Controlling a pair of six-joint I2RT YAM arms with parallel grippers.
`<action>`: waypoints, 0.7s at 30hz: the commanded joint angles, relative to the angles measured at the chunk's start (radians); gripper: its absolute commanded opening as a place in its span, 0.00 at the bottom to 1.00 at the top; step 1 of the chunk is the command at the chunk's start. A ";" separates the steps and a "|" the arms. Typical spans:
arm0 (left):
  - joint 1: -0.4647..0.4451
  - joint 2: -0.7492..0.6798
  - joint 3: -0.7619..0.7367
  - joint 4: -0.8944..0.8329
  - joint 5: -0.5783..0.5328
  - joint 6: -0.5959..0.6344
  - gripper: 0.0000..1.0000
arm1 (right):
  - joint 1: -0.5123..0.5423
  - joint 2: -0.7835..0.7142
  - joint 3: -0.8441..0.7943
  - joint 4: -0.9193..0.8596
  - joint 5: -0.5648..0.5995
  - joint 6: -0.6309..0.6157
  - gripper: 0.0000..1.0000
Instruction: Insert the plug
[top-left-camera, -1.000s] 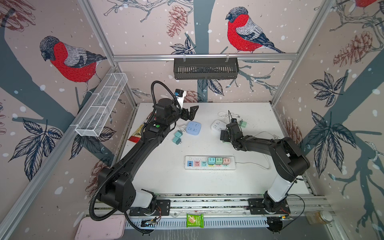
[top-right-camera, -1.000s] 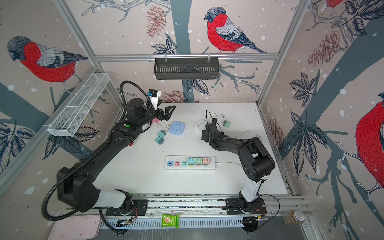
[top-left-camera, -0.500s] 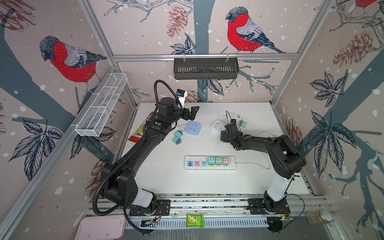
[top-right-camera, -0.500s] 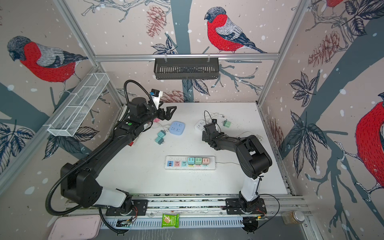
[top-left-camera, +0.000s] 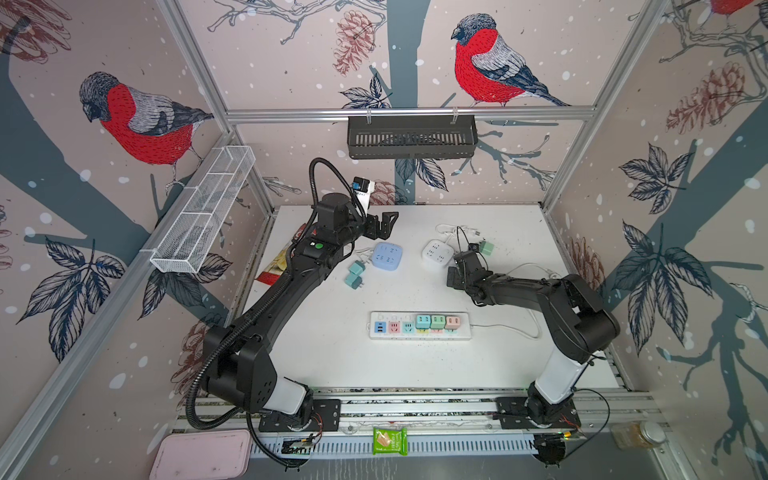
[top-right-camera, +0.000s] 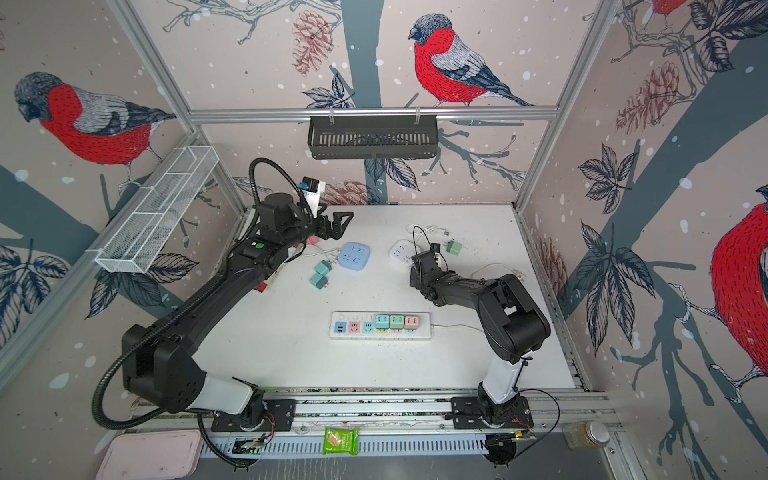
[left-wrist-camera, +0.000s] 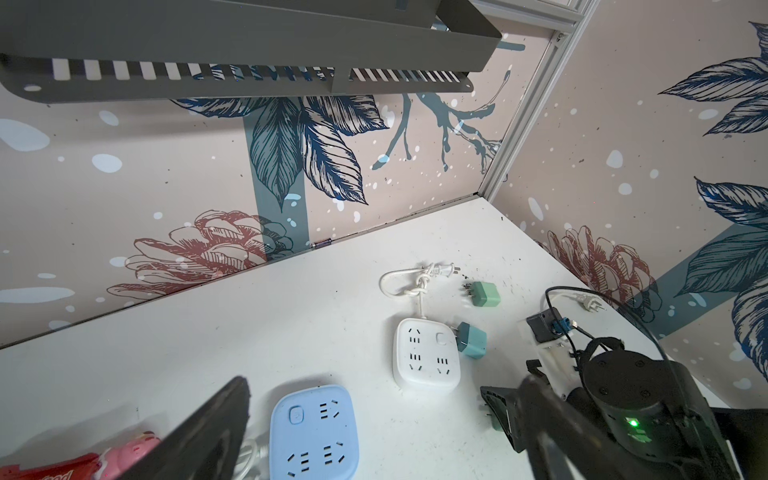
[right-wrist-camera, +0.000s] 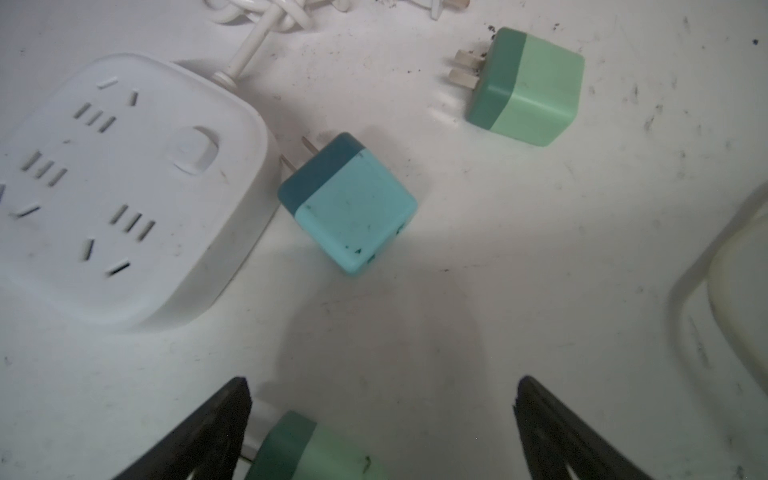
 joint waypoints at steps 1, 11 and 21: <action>0.001 -0.021 0.003 0.001 0.006 -0.012 0.99 | 0.006 -0.034 -0.020 0.024 0.011 0.037 1.00; 0.001 -0.033 0.007 -0.002 0.013 -0.018 0.99 | 0.008 -0.153 -0.160 0.047 0.026 0.068 1.00; 0.001 -0.051 -0.003 0.013 0.024 -0.036 0.99 | 0.041 -0.286 -0.260 0.028 -0.052 0.097 1.00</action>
